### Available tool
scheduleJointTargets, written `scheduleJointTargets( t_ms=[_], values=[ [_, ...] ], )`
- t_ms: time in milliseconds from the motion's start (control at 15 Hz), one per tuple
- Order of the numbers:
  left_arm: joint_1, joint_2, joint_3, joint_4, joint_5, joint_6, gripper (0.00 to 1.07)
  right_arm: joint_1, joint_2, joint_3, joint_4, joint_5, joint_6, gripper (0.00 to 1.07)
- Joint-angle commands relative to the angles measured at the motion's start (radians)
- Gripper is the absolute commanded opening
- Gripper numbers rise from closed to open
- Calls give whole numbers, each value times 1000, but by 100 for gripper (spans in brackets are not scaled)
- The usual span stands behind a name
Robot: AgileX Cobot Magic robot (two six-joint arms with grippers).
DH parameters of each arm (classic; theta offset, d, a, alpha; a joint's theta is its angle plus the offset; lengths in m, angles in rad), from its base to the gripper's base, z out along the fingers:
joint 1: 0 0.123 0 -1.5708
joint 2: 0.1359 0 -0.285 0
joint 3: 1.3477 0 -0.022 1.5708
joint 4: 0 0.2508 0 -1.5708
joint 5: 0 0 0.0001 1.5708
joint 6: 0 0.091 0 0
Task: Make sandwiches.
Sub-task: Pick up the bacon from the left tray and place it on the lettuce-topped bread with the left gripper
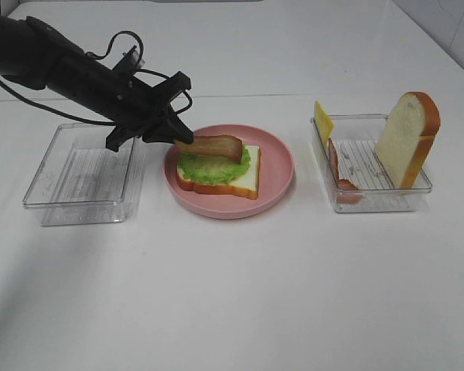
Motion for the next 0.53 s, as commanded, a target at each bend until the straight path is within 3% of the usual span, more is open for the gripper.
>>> scheduleJointTargets(
  t_ms=[67,200,267,467,533],
  values=[
    [0,-5,-5,-3,-7,-11,0,0,-12,0,2,-13,7,76],
    [-4,-5,-5,-4,-8,-24,1,0,-12,0,2,-13,7,76],
    [-4,-5,-5,-4,-8,-36,8,0,-12,0,2,-13,7,76],
    [-4,-9,-5,-4,-7,-33,56,0,-12,0,2,-13,7,76],
    [-4,-15,-5,-3,-7,-32,67,0,-12,0,2,-13,7,76]
  ],
)
